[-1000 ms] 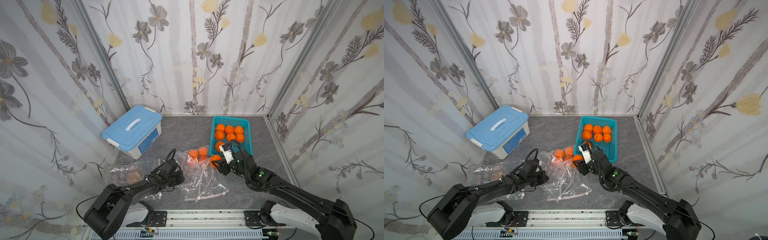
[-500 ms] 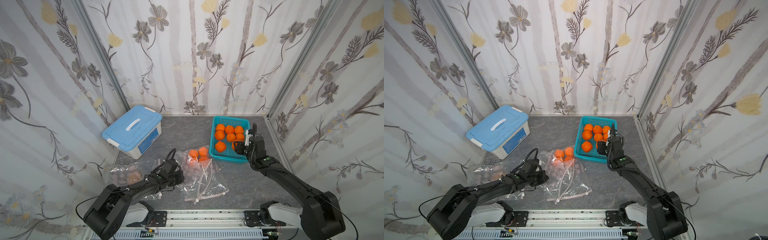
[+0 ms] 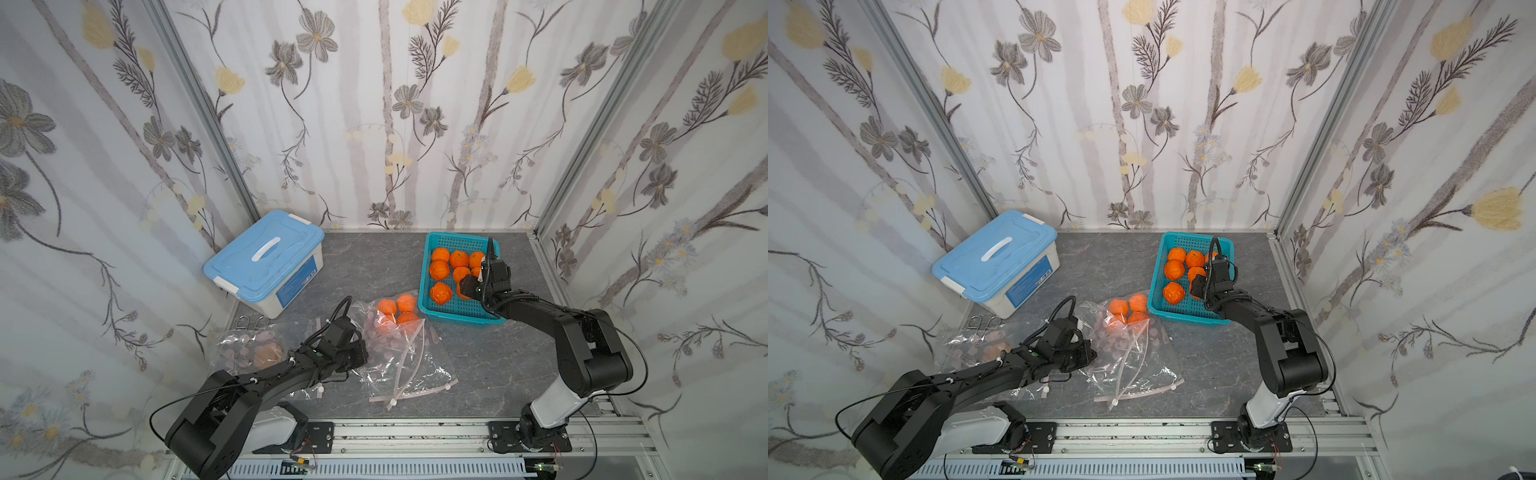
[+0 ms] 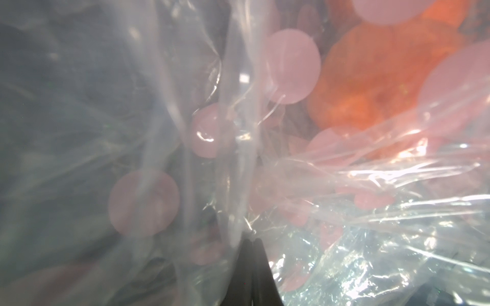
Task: Open the zip-top bag and take out the orange
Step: Place the orange in the basket.
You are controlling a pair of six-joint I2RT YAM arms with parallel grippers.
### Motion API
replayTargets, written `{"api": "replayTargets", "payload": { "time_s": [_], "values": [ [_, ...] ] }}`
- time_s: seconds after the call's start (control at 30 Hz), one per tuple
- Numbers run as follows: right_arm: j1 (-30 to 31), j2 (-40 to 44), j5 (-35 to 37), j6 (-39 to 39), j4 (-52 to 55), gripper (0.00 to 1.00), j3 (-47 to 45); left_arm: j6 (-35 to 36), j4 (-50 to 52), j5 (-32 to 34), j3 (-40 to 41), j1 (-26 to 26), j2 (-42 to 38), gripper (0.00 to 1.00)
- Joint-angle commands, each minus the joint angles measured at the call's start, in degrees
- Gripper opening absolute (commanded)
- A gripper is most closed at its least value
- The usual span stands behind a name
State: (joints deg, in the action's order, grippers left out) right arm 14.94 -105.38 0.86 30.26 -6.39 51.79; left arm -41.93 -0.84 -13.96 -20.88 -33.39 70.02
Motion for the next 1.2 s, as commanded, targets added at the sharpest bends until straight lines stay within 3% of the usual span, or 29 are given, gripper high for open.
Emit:
{"api": "replayTargets", "payload": {
  "time_s": [0.0, 0.33, 0.6, 0.67, 0.83, 0.93, 1.17],
  "values": [
    [-0.02, -1.19, -2.71, 1.55, -3.69, 0.59, 0.83, 0.89, 0.4, 0.64, -0.49, 0.0, -0.07, 0.0],
    [0.0, -3.96, -5.44, 1.39, -3.27, 0.7, 2.47, 0.98, 0.62, 0.11, -0.79, -0.01, -0.52, 0.0],
    [0.12, 2.48, -2.42, 0.65, -3.35, 0.83, -0.46, 3.61, 9.54, 3.57, -4.38, 0.21, -5.17, 0.02],
    [0.22, 3.57, -3.37, -0.39, -2.35, 0.84, -0.03, 4.69, 11.96, 4.73, -6.22, 0.3, -6.65, 0.08],
    [1.82, 10.44, -1.37, -2.67, -5.08, 0.86, -2.81, 6.74, 16.24, 6.12, -10.79, 0.42, -8.96, 0.33],
    [3.81, 17.33, 1.78, -5.13, -9.05, 0.85, -6.37, 8.31, 17.64, 5.61, -13.18, 0.34, -10.34, 0.37],
    [7.05, 30.73, 3.27, -7.56, -17.43, 0.84, -15.99, 14.4, 18.11, -4.92, -18.85, -1.5, -13.92, 0.45]
  ]
}}
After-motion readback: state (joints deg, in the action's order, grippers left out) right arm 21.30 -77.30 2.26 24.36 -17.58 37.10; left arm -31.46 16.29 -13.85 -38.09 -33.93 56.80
